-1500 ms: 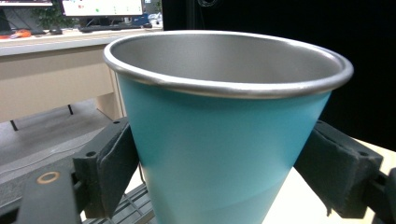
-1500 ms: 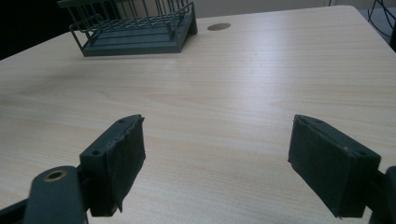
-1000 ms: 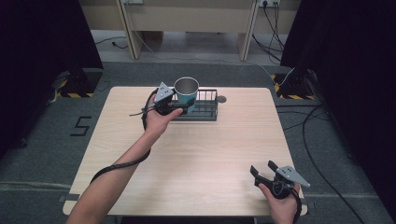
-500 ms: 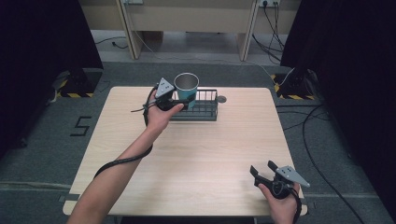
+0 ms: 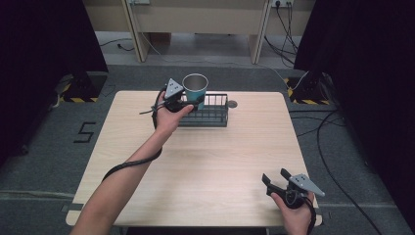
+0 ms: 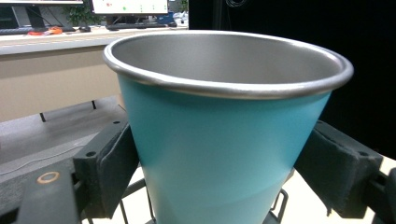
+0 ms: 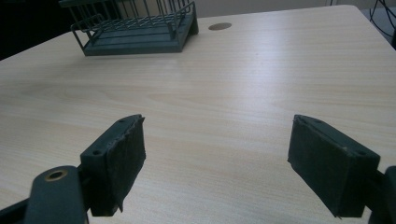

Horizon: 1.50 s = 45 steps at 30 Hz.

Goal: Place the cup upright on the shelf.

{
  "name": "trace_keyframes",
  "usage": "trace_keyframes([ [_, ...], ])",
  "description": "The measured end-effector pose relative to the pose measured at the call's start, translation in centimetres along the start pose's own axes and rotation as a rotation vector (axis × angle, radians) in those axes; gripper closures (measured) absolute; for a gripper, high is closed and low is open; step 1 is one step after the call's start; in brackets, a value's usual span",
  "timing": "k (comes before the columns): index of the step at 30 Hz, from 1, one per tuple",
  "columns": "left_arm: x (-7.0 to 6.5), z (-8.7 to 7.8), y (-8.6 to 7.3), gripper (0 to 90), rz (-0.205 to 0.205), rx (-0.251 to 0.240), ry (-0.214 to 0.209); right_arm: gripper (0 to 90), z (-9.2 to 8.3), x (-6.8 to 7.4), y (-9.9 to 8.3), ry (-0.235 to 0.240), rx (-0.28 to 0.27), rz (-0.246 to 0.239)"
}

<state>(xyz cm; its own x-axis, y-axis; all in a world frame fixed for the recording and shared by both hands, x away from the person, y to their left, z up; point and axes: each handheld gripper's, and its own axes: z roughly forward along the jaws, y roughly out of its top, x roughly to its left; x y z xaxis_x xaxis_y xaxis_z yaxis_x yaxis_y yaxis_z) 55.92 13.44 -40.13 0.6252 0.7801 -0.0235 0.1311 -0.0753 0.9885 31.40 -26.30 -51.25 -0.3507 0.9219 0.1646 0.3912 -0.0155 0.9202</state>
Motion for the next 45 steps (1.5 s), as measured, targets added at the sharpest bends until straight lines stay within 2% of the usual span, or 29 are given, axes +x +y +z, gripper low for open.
trace_keyframes([
  [11, 0.5, 1.1, -0.2, 16.2, -0.011, 0.024, 0.029, 19.7, 0.0, 0.0, 0.0, 0.000, 0.000, -0.005],
  [26, 1.0, 2.8, -1.0, 16.2, -0.055, 0.055, 0.076, 19.8, 0.0, -0.1, 0.0, 0.003, 0.000, 0.003],
  [35, 1.2, 3.5, -1.9, 16.2, -0.060, 0.094, 0.108, 19.9, -0.1, -0.1, 0.0, 0.006, 0.001, 0.009],
  [45, 1.0, 4.2, -2.8, 16.2, -0.067, 0.130, 0.107, 19.8, -0.1, -0.1, 0.0, 0.006, 0.001, 0.008],
])
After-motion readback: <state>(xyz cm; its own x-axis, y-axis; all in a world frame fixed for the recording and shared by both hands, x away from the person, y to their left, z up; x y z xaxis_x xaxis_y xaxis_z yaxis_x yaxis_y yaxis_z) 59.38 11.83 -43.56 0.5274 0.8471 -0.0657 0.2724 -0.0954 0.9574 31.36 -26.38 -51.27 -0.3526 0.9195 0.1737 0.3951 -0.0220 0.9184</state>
